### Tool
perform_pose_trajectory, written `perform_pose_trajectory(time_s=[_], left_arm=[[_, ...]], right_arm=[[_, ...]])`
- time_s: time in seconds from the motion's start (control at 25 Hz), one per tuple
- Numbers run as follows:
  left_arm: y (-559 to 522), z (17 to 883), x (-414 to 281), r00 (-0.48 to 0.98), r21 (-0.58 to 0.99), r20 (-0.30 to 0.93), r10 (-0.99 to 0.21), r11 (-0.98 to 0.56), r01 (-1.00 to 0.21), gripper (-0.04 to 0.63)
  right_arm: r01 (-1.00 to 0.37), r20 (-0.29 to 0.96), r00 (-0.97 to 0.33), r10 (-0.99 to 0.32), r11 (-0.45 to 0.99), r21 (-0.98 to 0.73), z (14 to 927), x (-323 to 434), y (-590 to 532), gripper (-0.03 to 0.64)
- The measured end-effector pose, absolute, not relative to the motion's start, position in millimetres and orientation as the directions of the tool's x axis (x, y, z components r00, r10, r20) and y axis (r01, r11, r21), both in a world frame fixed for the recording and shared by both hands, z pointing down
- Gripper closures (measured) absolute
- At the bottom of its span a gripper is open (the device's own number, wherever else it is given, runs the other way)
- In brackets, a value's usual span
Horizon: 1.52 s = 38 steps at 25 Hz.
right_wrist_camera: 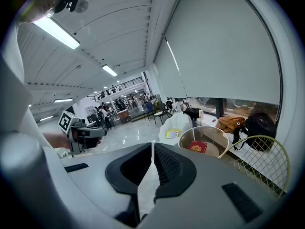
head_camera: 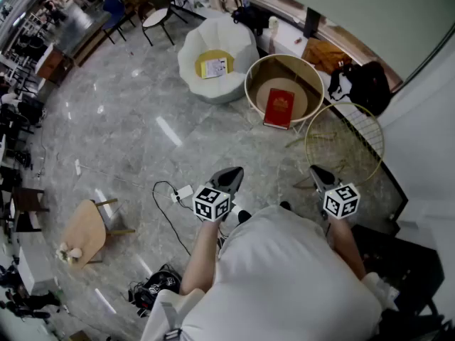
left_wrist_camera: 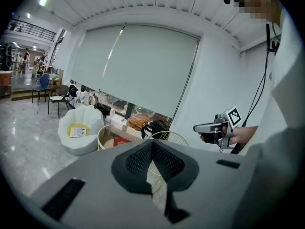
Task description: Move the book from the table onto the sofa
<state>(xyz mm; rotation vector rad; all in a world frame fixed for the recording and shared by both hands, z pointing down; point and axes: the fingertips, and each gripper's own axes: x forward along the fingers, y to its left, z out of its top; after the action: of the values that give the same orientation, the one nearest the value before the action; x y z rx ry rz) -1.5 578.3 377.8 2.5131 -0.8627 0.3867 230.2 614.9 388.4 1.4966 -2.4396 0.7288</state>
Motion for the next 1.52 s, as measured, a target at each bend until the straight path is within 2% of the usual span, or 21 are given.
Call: perform_pose_trajectory(time_s=[0.76,1.52], left_arm=[[580,380,2,0.751,0.313,0.423,-0.507,-0.696,-0.646,0.594],[572,388,51,0.705,0.323,0.419,-0.572,-0.631,-0.705,0.594]], right_arm=[[-0.852,0.406,-0.508,-0.760,0.372,-0.369,396,238,613,0.571],[-0.798,0.407,-0.600,-0.689,0.482,-0.361,405,286,589,0.569]])
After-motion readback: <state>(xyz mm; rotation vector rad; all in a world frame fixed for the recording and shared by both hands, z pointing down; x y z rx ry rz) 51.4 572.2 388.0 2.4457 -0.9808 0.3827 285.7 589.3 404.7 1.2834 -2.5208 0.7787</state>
